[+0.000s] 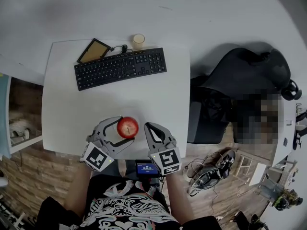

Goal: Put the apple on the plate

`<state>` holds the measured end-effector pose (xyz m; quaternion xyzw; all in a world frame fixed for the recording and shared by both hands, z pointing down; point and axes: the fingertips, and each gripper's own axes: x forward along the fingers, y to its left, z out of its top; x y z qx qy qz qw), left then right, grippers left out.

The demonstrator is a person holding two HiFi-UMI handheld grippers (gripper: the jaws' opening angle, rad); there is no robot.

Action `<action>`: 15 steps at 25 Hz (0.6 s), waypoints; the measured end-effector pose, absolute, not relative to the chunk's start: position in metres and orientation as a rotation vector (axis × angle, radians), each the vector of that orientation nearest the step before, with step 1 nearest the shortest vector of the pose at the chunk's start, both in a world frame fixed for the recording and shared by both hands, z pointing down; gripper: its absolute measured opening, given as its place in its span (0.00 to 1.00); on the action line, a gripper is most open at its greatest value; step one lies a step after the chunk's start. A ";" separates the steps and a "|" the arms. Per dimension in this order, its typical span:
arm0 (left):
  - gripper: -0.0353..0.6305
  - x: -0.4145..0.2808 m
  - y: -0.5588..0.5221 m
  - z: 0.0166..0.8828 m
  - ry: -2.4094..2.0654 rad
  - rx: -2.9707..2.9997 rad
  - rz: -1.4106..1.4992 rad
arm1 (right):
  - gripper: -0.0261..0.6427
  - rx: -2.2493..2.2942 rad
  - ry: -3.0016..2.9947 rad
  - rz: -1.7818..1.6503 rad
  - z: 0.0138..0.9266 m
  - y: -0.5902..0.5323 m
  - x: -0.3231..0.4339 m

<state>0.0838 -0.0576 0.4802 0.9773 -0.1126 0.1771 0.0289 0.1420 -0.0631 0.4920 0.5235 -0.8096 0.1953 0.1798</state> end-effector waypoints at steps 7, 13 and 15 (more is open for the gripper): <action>0.59 0.089 -0.056 0.496 -0.355 3.001 0.556 | 0.09 1.470 -2.282 0.590 0.505 -0.060 0.145; 0.59 0.091 -0.053 0.525 -0.346 2.973 0.603 | 0.09 1.453 -2.268 0.621 0.524 -0.058 0.149; 0.59 0.091 -0.051 0.532 -0.351 2.964 0.610 | 0.09 1.446 -2.264 0.632 0.530 -0.056 0.151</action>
